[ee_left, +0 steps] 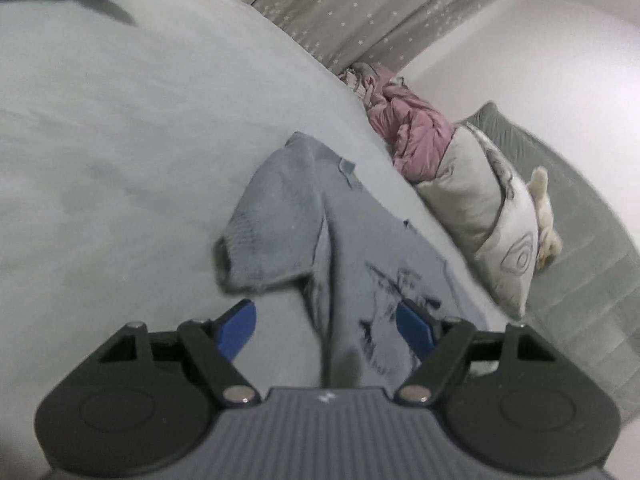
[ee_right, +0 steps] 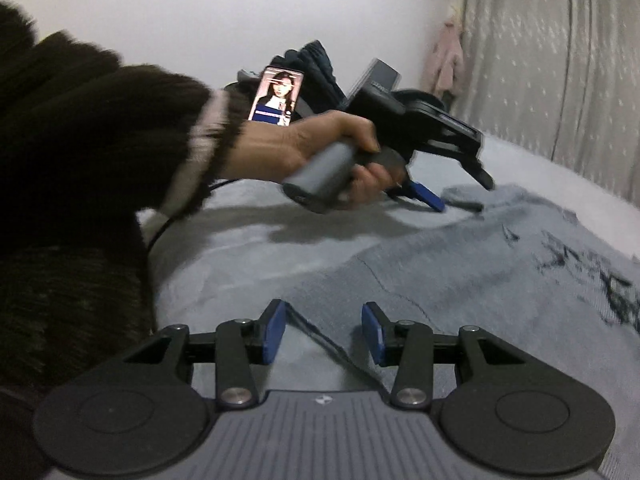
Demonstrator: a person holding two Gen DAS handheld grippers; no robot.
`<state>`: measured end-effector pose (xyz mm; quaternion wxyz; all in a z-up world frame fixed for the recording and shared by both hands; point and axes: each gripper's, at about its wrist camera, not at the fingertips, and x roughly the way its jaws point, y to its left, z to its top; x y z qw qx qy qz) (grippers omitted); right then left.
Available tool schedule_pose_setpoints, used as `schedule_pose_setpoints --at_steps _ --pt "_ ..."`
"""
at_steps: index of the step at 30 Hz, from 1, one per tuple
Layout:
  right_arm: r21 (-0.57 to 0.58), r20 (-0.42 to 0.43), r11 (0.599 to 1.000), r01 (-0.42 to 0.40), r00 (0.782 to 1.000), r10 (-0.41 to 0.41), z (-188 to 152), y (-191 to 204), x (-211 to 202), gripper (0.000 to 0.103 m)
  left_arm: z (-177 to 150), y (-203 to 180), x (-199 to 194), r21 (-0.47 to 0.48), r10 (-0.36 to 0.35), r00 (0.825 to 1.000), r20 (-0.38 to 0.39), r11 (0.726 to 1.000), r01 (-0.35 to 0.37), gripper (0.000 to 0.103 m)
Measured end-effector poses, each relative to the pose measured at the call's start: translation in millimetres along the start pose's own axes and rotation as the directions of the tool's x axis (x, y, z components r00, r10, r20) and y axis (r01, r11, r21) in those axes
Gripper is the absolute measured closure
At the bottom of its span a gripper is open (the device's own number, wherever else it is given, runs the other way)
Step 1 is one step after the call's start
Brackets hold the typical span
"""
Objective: Fold clothes
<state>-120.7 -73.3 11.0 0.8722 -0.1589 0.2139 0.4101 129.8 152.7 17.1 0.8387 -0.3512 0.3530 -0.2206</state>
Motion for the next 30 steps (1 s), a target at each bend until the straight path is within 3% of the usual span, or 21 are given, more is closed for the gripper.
schedule_pose_setpoints --at_steps 2,4,8,13,17,20,23,28,30 --pt "0.009 0.0 1.0 -0.008 1.0 0.008 -0.7 -1.5 3.5 0.062 2.4 3.7 9.7 -0.04 -0.021 1.0 0.016 0.999 0.022 0.031" --pt "0.014 0.001 1.0 -0.016 1.0 0.016 0.1 -2.1 5.9 0.062 3.5 8.6 16.0 -0.077 -0.032 0.999 0.033 0.996 0.035 0.04" --pt "0.006 0.007 1.0 -0.028 1.0 0.028 3.1 2.6 10.9 0.062 3.0 18.2 22.0 -0.128 -0.022 0.999 0.034 0.991 0.026 0.073" --pt "0.015 0.004 1.0 -0.01 1.0 0.009 6.2 3.4 13.4 0.062 2.0 22.4 31.3 -0.201 -0.015 0.999 0.05 0.979 0.025 0.081" --pt "0.023 0.004 1.0 0.003 1.0 -0.003 5.7 1.6 13.2 0.062 -1.7 21.7 35.7 -0.226 0.05 0.996 0.078 0.974 -0.032 0.098" --pt "0.015 0.007 1.0 0.007 1.0 -0.007 5.1 3.8 12.2 0.062 1.8 9.9 27.6 -0.166 0.156 0.978 0.139 0.977 -0.132 0.099" --pt "0.001 0.015 1.0 0.007 1.0 -0.007 6.0 6.9 10.4 0.062 11.5 -2.9 13.9 -0.108 0.248 0.945 0.215 0.967 -0.229 0.1" --pt "-0.05 0.026 0.999 -0.02 0.999 0.021 13.8 16.3 15.4 0.062 20.2 1.4 10.7 -0.065 0.333 0.923 0.193 0.943 -0.327 0.099" --pt "-0.092 0.019 0.995 -0.033 0.999 0.035 14.5 22.1 19.4 0.066 19.5 3.0 16.1 -0.073 0.331 0.926 0.185 0.944 -0.323 0.099"
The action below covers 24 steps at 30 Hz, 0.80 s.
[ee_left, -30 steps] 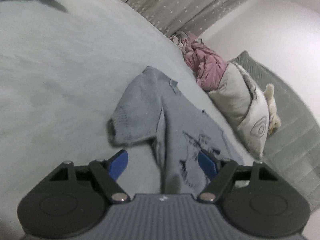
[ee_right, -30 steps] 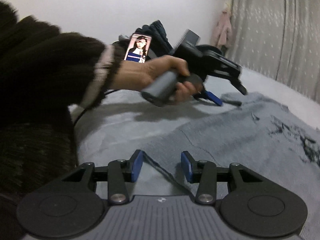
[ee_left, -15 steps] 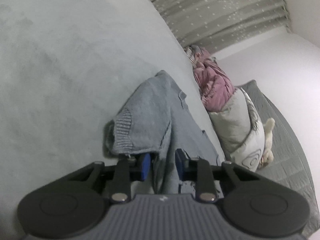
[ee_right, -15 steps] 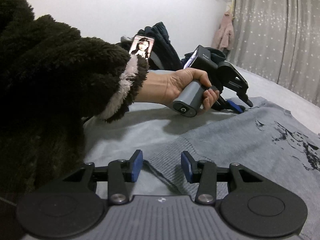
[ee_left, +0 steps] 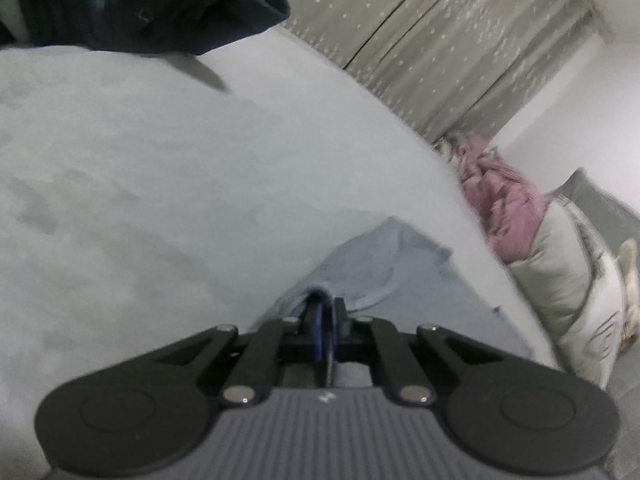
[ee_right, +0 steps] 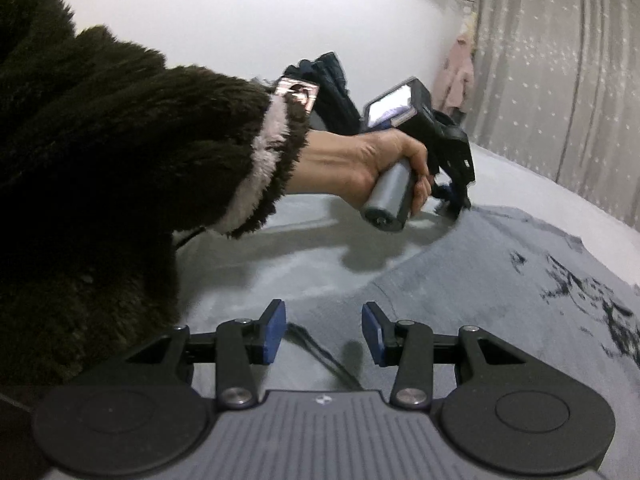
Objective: Fold clothes
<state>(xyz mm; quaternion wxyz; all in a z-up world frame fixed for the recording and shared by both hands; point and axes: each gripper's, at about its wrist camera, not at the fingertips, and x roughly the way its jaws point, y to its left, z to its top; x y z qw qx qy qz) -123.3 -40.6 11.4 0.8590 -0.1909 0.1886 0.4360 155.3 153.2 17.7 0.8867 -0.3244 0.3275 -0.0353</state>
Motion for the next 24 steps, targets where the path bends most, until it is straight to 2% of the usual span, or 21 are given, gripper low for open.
schedule_pose_setpoints --at_steps 2,4,5,7,11,13,15,18,20,22,24 --pt "-0.034 -0.03 0.999 -0.016 0.999 0.015 0.5 4.1 7.0 0.08 -0.5 -1.4 1.4 -0.006 -0.007 1.0 -0.002 1.0 0.006 0.099" --pt "-0.045 -0.055 0.999 -0.014 0.998 0.012 0.7 5.2 13.5 0.086 -0.8 -2.4 2.3 0.0 -0.006 1.0 -0.002 1.0 0.006 0.099" --pt "-0.035 -0.061 0.999 -0.004 0.998 0.002 -0.7 3.9 18.0 0.093 -0.2 -2.8 2.5 0.0 -0.007 1.0 -0.004 1.0 0.007 0.099" --pt "0.036 -0.058 0.999 -0.008 0.998 0.011 0.2 -2.9 21.3 0.097 1.3 0.9 -1.9 -0.004 -0.009 1.0 -0.003 1.0 0.009 0.099" --pt "0.21 0.024 0.972 -0.108 0.994 0.105 8.4 -19.5 5.5 0.098 5.9 1.7 -12.6 0.004 0.018 1.0 0.016 1.0 -0.018 0.099" --pt "0.245 0.045 0.96 -0.133 0.991 0.126 12.5 -25.5 0.1 0.098 8.9 4.8 -15.4 0.004 0.036 0.999 0.022 0.999 -0.036 0.099" --pt "0.263 0.033 0.954 -0.142 0.99 0.138 13.3 -28.5 5.2 0.098 10.2 8.8 -15.5 0.01 0.049 0.999 0.019 0.999 -0.049 0.099" --pt "0.26 -0.038 0.957 -0.13 0.989 0.145 2.9 -22.5 24.1 0.098 7.6 6.7 -15.3 0.051 0.064 0.998 0.019 0.997 -0.065 0.098" --pt "0.244 -0.04 0.963 -0.112 0.991 0.125 -3.5 -16.7 27.3 0.096 7.0 4.2 -17.1 0.068 0.066 0.998 0.02 0.995 -0.067 0.095" --pt "0.256 -0.046 0.96 -0.113 0.991 0.129 0.8 -19.8 22.0 0.091 10.0 7.5 -23.0 0.034 0.042 0.999 0.004 0.999 -0.042 0.089" --pt "0.263 -0.058 0.957 -0.124 0.988 0.144 6.9 -30.3 15.4 0.083 14.0 13.4 -28.6 -0.021 0.007 1.0 -0.015 1.0 -0.008 0.073"
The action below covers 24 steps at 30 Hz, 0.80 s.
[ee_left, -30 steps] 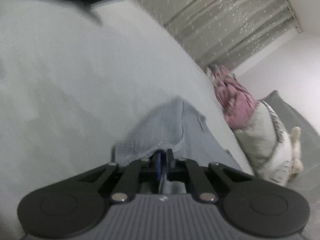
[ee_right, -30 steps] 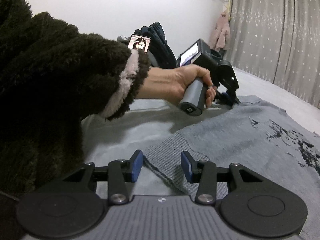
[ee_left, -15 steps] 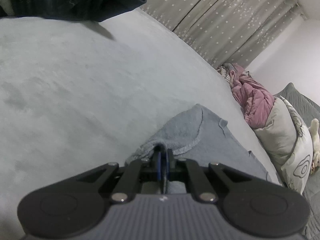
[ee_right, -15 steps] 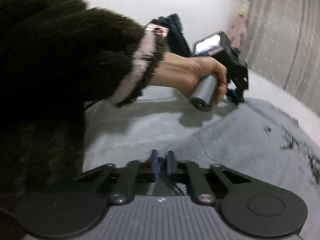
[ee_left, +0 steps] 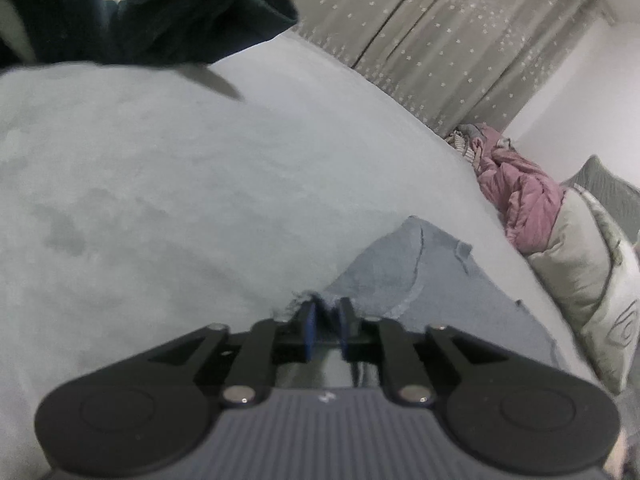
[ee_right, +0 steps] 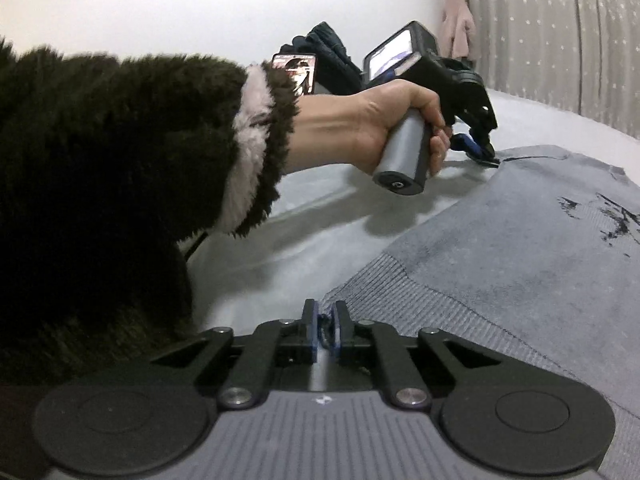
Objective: Fold clothes
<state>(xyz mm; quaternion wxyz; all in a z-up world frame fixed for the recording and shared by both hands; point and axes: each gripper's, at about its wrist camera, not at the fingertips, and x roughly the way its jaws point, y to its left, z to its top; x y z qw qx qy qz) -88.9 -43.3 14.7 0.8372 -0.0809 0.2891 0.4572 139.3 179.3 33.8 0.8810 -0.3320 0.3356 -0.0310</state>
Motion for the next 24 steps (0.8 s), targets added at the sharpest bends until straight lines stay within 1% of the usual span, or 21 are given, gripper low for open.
schedule_pose_setpoints --at_steps 1,3,5,8,9,10,12,14,15,17,19,21,22,24 --pt "0.016 0.002 1.0 -0.004 1.0 0.004 6.2 -8.5 -4.6 0.079 1.7 2.9 -2.4 -0.03 -0.016 1.0 -0.008 0.999 0.016 0.067" --pt "0.048 0.007 0.999 -0.013 1.0 0.013 18.6 -25.7 -13.6 0.077 4.9 7.6 -7.7 -0.088 -0.037 0.999 -0.013 0.996 0.036 0.044" --pt "0.082 0.01 0.997 0.003 1.0 -0.004 34.4 -49.7 -19.6 0.076 6.4 10.7 -12.1 -0.117 -0.021 1.0 -0.001 0.993 0.02 0.028" --pt "0.119 0.009 0.992 0.052 0.999 -0.054 57.0 -83.0 -23.7 0.075 6.5 14.0 -13.1 -0.148 -0.027 1.0 0.002 0.989 0.027 0.027" --pt "0.135 0.005 0.987 0.082 0.996 -0.084 65.8 -96.7 -21.8 0.075 6.0 14.6 -10.8 -0.155 -0.028 1.0 0.003 0.988 0.028 0.027" --pt "0.151 0.001 0.982 0.112 0.994 -0.114 74.6 -110.5 -19.9 0.075 5.3 14.6 -6.8 -0.169 -0.045 0.999 0.0 0.985 0.044 0.027" --pt "0.193 -0.007 0.966 0.175 0.984 -0.177 92.4 -139.7 -15.4 0.075 5.3 15.3 -2.3 -0.202 -0.068 0.998 -0.009 0.977 0.065 0.028" --pt "0.242 -0.006 0.946 0.213 0.976 -0.219 106.1 -162.7 -15.4 0.074 5.4 16.9 0.3 -0.236 -0.064 0.998 -0.019 0.97 0.058 0.03" --pt "0.263 -0.003 0.938 0.226 0.972 -0.233 111.7 -171.7 -16.6 0.074 6.7 19.8 3.4 -0.28 -0.042 0.998 -0.048 0.96 0.027 0.036" --pt "0.294 0.001 0.924 0.244 0.967 -0.256 120.0 -184.0 -13.1 0.074 9.3 25.2 3.1 -0.346 -0.045 0.996 -0.078 0.938 0.015 0.037" --pt "0.325 0.01 0.909 0.259 0.961 -0.277 129.5 -196.1 -5.9 0.073 9.3 31.0 5.3 -0.402 -0.088 0.992 -0.093 0.915 0.043 0.037" --pt "0.35 0.025 0.898 0.265 0.956 -0.292 135.4 -203.4 2.1 0.073 6.7 35.4 11.3 -0.444 -0.132 0.987 -0.091 0.893 0.079 0.037" --pt "0.367 0.03 0.892 0.263 0.955 -0.294 135.6 -206.5 3.9 0.072 4.6 37.0 14.7 -0.46 -0.151 0.985 -0.083 0.882 0.096 0.038" --pt "0.409 0.036 0.876 0.255 0.955 -0.295 134.7 -212.7 10.3 0.072 -1.8 41.3 22.1 -0.496 -0.204 0.979 -0.031 0.853 0.162 0.046"
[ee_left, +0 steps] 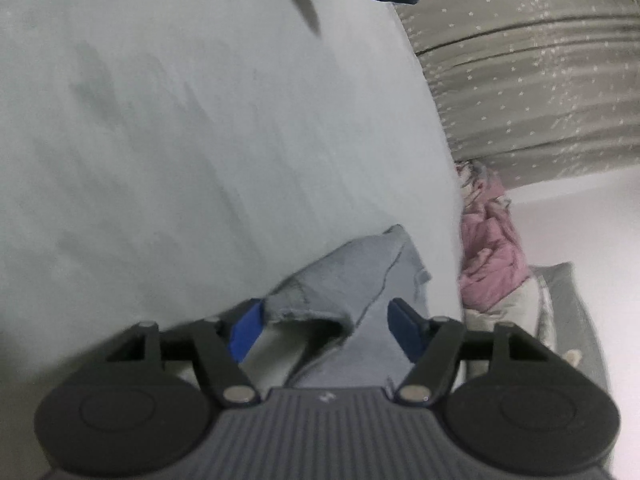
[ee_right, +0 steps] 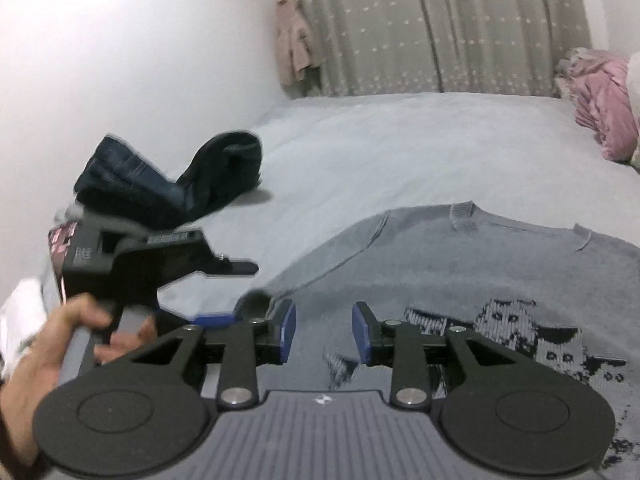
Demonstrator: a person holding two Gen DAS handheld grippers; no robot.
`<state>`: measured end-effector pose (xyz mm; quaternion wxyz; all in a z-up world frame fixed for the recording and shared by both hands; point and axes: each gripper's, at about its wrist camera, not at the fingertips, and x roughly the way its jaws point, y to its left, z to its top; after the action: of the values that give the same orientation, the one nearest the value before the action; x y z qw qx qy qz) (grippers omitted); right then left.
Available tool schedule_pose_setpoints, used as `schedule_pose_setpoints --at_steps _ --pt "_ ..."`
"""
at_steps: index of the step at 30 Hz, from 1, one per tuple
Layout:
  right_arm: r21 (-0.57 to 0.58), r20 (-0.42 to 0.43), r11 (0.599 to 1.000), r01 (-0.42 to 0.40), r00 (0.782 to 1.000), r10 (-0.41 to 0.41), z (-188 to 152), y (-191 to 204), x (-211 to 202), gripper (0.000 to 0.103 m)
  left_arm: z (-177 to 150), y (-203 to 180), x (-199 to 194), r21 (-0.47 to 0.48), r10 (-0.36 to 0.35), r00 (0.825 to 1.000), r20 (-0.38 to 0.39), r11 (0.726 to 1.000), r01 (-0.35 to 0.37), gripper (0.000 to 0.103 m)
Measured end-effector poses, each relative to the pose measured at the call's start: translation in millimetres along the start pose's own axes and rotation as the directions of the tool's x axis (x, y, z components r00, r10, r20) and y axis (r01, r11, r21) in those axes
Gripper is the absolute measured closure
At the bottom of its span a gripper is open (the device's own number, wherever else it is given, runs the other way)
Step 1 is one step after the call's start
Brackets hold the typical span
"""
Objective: Fold clothes
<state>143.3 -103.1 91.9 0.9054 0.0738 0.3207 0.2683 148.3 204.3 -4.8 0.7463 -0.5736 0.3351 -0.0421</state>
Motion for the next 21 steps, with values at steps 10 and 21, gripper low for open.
schedule_pose_setpoints --at_steps 10,21 --pt "0.089 -0.029 0.995 0.045 0.999 -0.043 -8.0 -24.9 -3.7 0.071 -30.7 -15.3 5.8 0.262 -0.06 0.985 0.162 0.965 0.016 0.093" --pt "0.083 -0.012 0.987 0.139 0.99 -0.139 10.8 -47.1 -5.6 0.07 -104.5 -55.5 40.2 0.659 0.117 0.991 -0.072 0.751 -0.041 0.091"
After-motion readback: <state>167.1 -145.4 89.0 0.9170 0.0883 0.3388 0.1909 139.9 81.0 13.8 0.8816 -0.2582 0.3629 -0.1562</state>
